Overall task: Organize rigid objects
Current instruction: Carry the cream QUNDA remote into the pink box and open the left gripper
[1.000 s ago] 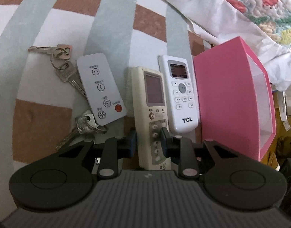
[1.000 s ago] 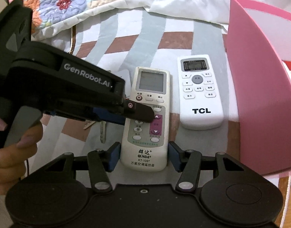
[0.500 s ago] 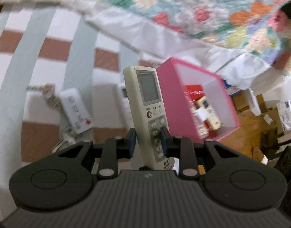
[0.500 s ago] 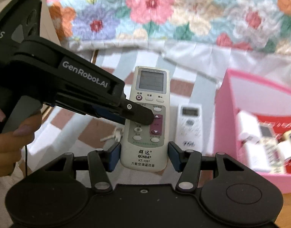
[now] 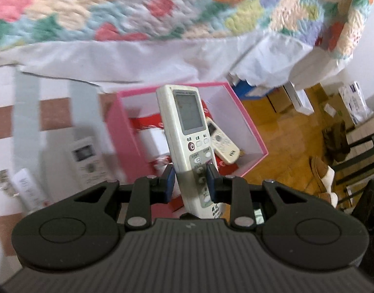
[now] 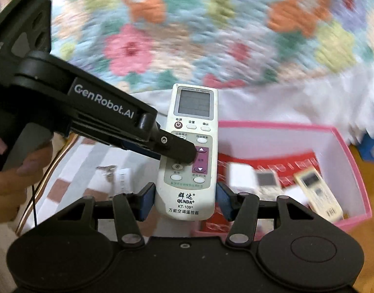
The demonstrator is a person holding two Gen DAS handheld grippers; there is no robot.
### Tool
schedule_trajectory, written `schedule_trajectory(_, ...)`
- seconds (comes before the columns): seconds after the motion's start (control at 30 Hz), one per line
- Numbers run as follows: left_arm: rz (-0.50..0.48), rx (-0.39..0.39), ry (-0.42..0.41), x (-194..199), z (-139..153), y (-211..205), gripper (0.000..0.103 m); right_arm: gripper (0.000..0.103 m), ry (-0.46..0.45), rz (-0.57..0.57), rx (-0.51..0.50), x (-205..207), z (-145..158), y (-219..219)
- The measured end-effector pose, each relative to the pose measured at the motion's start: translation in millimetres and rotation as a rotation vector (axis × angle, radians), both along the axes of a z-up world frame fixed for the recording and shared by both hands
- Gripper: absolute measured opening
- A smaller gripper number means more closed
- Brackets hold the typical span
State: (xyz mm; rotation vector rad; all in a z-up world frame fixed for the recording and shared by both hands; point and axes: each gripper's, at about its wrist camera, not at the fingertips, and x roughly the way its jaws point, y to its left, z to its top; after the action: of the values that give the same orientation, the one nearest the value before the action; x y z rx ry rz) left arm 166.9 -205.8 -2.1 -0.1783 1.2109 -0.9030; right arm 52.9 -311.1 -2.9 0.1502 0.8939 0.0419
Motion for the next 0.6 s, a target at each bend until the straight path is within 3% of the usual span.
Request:
schedule_trajectory(0.13,-0.041,0.01,0.066,14.4,-21.7,-47.0,0.027,0.059,0.043,-0.175,0.13,5.8,-14.7,-48.3)
schedule_trajectory(0.3,-0.055,0.042,0.15,39.8,-56.9,-98.0,0.027,0.059,0.106,-0.314,0.238,27.0,-39.3,-98.1)
schedule_trajectory(0.4,-0.062,0.062,0.199,52.6,-77.6,-121.6,0.027,0.059,0.14,-0.374,0.25,38.3,-53.4,-114.8)
schedule_trajectory(0.5,-0.086,0.104,0.197,59.7,-89.6,-141.4,0.028,0.059,0.15,-0.442,0.308,43.6,-67.4,-128.5)
schedule_trajectory(0.6,-0.112,0.119,0.178,62.0,-95.1,-153.1,0.028,0.06,0.154,-0.466,0.299,48.8,-75.8,-129.8)
